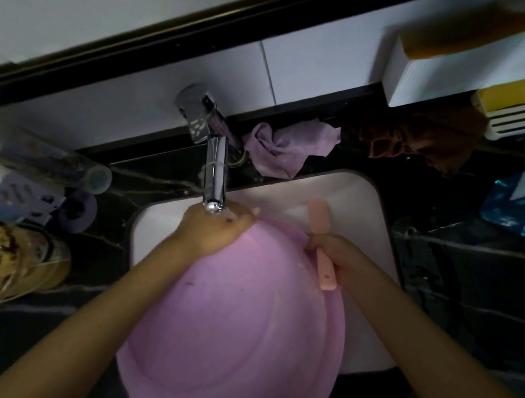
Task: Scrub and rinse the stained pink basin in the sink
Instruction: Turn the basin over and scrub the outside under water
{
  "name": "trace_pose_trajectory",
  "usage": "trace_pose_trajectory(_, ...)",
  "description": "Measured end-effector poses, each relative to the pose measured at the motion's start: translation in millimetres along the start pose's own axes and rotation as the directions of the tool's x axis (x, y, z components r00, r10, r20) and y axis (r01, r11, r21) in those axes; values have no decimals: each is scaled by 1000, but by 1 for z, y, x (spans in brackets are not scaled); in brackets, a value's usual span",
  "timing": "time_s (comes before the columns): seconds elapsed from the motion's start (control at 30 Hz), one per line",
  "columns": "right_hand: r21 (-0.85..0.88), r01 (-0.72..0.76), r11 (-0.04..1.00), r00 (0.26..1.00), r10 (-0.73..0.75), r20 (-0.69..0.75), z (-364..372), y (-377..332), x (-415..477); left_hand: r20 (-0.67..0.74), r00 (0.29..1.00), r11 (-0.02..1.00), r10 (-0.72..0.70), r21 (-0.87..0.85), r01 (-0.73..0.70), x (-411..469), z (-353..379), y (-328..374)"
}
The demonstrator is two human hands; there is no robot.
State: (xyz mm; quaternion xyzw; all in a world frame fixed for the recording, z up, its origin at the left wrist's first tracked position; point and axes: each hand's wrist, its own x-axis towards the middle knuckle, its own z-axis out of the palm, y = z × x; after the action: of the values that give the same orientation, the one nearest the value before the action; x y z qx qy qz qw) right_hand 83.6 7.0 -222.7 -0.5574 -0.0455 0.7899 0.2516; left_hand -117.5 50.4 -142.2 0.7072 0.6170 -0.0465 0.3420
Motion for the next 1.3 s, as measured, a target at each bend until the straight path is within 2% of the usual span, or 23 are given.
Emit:
trace_pose_trajectory(0.1, 18, -1, 1000, 1000, 0, 20, -1, 5, -4, -15, 999, 988, -44, 148, 46, -9, -1, -8)
trace_pose_trajectory(0.2, 13, -16, 1000, 998, 15, 66, -5, 2, -8, -80, 992, 987, -94, 120, 103, -11, 3, -5)
trace_pose_trajectory(0.3, -116, -50, 992, 992, 62, 107, -19, -4, -17, -77, 986, 977, -147, 147, 157, -7, 7, -6)
trace_pose_trajectory(0.4, -232, -85, 969, 991, 107, 82, -36, 5, -28, -83, 974, 965, -213, 137, 223, -12, 13, -15)
trace_pose_trajectory(0.5, -275, -136, 952, 991, 133, -28, -46, 22, -37, -122, 950, 951, -288, 77, 299, -16, 17, -32)
trace_pose_trajectory(0.6, -183, -106, 977, 992, 91, -89, -40, 34, -41, -139, 938, 946, -318, 22, 324, -20, 17, -36)
trace_pose_trajectory(0.67, -112, -24, 993, 995, 13, -94, -27, 38, -39, -167, 937, 950, -307, 10, 313, -24, 14, -37)
trace_pose_trajectory(0.77, -133, 129, 983, 973, -152, -176, -6, 33, -33, -222, 927, 952, -301, -19, 305, -29, 2, -41)
trace_pose_trajectory(0.83, -137, 178, 974, 956, -204, -208, 4, 25, -32, -228, 927, 953, -297, -18, 301, -30, -10, -40)
trace_pose_trajectory(0.97, -115, 203, 972, 945, -225, -236, 14, 14, -33, -109, 962, 968, -252, -10, 252, -19, -24, -20)
trace_pose_trajectory(1.03, -116, 202, 972, 946, -225, -235, 14, 13, -33, -73, 977, 977, -199, 67, 204, -13, -17, -2)
trace_pose_trajectory(1.07, -122, 194, 973, 946, -219, -239, 14, 13, -33, -80, 987, 979, -141, 135, 151, -12, -12, 5)
trace_pose_trajectory(1.13, -129, 184, 974, 946, -211, -245, 12, 14, -31, -104, 992, 960, 75, 277, -44, -11, 3, 19)
trace_pose_trajectory(1.2, -132, 180, 975, 946, -208, -249, 12, 14, -29, -63, 957, 901, 283, 360, -243, -14, 16, 30)
trace_pose_trajectory(1.23, -132, 177, 975, 946, -206, -252, 10, 15, -28, -19, 942, 875, 336, 377, -304, -15, 20, 34)
trace_pose_trajectory(1.3, -148, 173, 974, 944, -207, -257, 11, 14, -28, 24, 951, 901, 309, 312, -301, -11, 16, 31)
